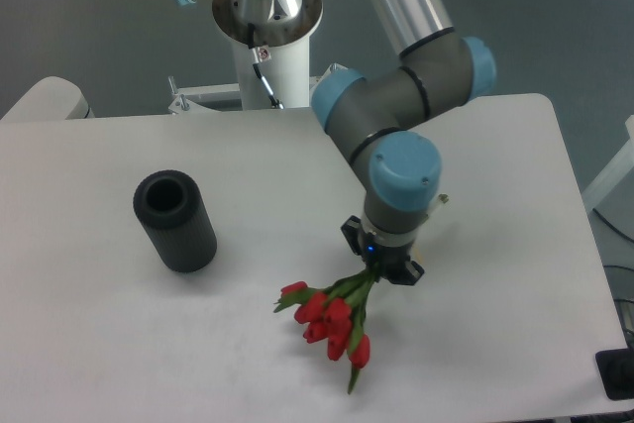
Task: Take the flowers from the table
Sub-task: 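Lift the held tulips off the table and carry them away from the vase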
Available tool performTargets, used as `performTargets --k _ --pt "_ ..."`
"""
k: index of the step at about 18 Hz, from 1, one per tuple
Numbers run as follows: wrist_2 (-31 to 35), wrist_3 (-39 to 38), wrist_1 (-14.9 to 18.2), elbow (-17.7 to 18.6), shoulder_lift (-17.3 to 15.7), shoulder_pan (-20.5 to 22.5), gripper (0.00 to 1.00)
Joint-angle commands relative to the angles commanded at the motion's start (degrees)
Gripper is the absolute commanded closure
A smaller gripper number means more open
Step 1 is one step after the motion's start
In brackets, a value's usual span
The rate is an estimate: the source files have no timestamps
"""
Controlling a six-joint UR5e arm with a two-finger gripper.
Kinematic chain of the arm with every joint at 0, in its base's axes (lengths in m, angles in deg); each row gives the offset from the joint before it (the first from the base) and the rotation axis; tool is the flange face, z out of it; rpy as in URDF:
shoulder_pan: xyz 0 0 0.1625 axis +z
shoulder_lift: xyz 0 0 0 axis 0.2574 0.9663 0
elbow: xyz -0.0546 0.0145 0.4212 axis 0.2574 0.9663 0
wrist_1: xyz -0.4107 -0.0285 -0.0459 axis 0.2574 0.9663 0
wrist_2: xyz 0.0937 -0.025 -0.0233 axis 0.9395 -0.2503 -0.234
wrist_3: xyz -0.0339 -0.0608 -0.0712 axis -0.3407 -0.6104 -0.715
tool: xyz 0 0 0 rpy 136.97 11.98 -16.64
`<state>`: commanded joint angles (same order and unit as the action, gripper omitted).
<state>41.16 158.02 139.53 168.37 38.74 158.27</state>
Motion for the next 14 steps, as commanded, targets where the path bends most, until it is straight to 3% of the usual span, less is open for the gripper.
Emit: performTargets --k 4,14 --pt "0.0 3.6 4.2 -4.0 2.0 1.2 0.97" --pt "2.0 9.8 3.9 -7.5 6.2 3.3 0.94"
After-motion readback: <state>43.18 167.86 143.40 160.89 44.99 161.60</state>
